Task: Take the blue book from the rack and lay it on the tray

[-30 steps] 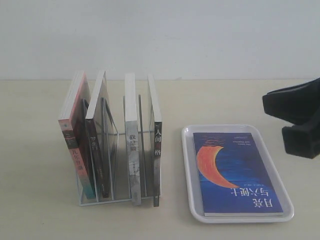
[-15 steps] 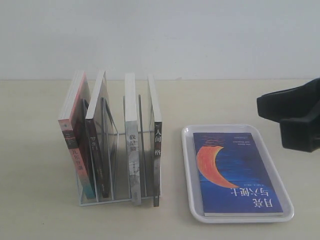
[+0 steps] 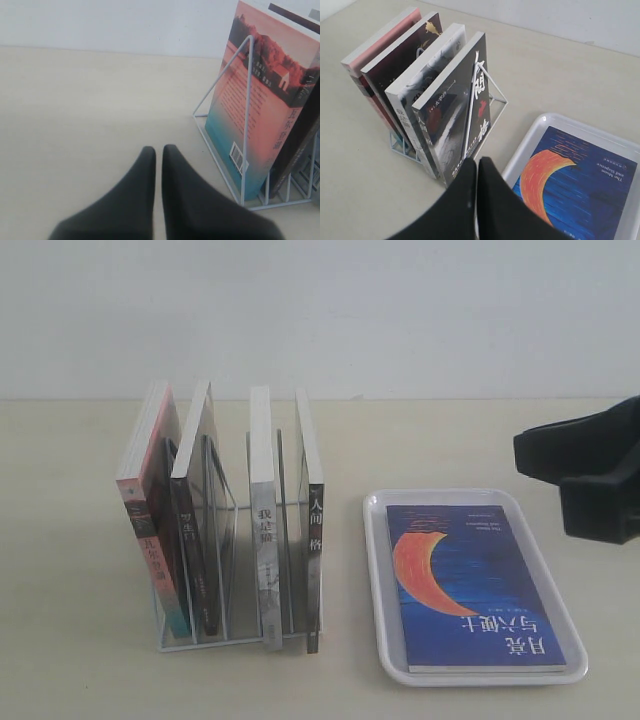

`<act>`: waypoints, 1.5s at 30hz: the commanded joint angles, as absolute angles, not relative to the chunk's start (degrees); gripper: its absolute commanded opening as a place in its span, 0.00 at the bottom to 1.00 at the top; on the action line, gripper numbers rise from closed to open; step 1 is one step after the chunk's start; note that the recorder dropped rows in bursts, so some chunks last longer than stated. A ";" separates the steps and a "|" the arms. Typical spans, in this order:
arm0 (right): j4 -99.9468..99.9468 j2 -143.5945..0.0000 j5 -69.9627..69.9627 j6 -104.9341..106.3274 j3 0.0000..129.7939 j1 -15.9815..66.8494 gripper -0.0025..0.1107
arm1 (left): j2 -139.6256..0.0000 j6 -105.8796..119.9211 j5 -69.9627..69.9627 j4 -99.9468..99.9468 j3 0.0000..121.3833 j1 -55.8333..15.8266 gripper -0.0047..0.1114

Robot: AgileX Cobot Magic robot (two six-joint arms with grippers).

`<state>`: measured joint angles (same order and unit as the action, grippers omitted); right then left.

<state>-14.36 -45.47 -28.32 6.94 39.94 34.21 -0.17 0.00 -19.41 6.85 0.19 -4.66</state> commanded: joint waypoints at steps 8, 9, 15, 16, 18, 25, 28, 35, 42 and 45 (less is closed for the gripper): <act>-14.42 -45.17 -28.77 6.94 40.01 33.84 0.02 | 0.00 -0.36 -19.14 6.59 0.00 -4.60 0.08; -14.42 -45.17 -28.65 6.94 40.01 33.84 0.02 | 0.00 -0.36 -19.14 6.59 0.00 -4.60 0.08; -13.43 -45.31 -28.61 8.07 40.01 34.30 0.02 | 0.00 -0.36 -19.14 6.59 0.00 -4.60 0.08; -13.07 -45.31 -29.23 8.07 40.01 34.30 0.02 | 0.00 -0.36 -19.14 6.59 0.00 -4.60 0.08; -13.00 -45.31 -29.54 8.07 38.98 34.20 0.02 | 0.00 -0.36 -19.14 6.59 0.00 -4.60 0.08; -16.62 -39.30 -20.97 6.94 23.28 30.84 0.02 | 0.00 -0.36 -19.14 6.59 0.00 -4.60 0.08; -19.85 -32.92 -14.70 6.96 15.30 25.93 0.02 | 0.00 -0.36 -19.14 6.59 0.00 -4.60 0.08; -21.86 -15.77 -4.46 6.18 1.78 15.10 0.02 | 0.00 -0.36 -19.14 6.59 0.00 -4.60 0.08; -21.89 -7.12 -6.56 7.05 0.00 8.90 0.02 | 0.00 -0.36 -19.14 6.59 0.00 -4.60 0.08; -21.52 -4.65 -9.92 9.35 0.00 7.31 0.02 | 0.00 -0.36 -19.14 6.59 0.00 -4.60 0.08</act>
